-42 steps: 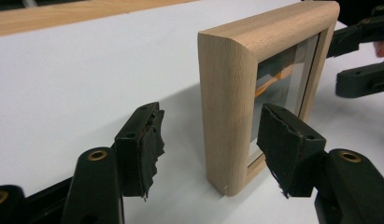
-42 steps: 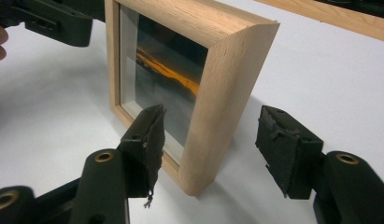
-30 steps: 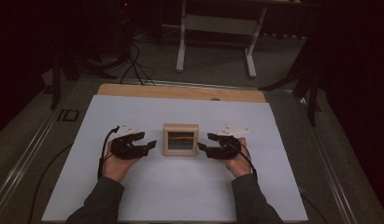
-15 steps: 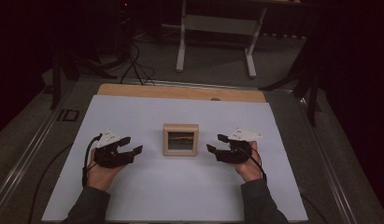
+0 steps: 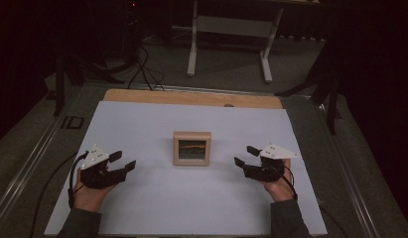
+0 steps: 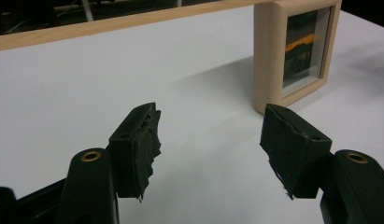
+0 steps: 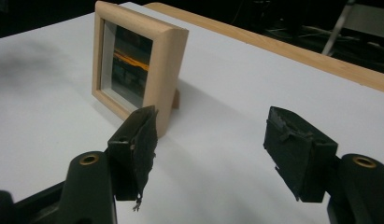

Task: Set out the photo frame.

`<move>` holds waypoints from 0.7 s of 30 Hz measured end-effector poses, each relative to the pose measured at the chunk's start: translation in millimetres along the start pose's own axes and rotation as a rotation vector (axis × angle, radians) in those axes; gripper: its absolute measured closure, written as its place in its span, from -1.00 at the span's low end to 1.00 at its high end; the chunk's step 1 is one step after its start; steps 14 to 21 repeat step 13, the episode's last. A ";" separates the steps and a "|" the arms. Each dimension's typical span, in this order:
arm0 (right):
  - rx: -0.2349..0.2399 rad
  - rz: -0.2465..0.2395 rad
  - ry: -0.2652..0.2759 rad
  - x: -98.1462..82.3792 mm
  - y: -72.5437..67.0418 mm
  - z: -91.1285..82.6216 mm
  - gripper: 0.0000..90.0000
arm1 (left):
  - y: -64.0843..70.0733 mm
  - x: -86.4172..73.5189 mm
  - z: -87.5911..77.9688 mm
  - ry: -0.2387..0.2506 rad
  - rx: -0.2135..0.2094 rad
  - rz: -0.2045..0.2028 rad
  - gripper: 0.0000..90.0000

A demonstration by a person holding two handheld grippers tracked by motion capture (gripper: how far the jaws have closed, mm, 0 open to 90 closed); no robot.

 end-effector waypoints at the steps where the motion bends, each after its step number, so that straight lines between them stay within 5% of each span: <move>1: -0.005 -0.001 0.004 -1.7 0.5 -3.0 -0.25 | -0.8 -1.3 -1.7 0.002 0.005 -0.001 -0.18; 12: -0.079 0.035 0.042 -26.2 12.5 -31.9 -0.32 | -9.1 -16.5 -6.2 -0.025 0.036 -0.010 -0.20; 21: -0.079 0.035 0.042 -26.2 12.5 -31.9 -0.32 | -10.5 -17.9 -5.7 -0.030 0.045 -0.008 -0.20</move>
Point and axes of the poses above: each handheld gripper's, and its own axes: z roughly forward along the jaws, x roughly out of its top, y roughly to its right, the point moved 8 cm from there along z, roughly forward along the jaws, and after that the axes turned 13 degrees about x, right-handed, at the moved point
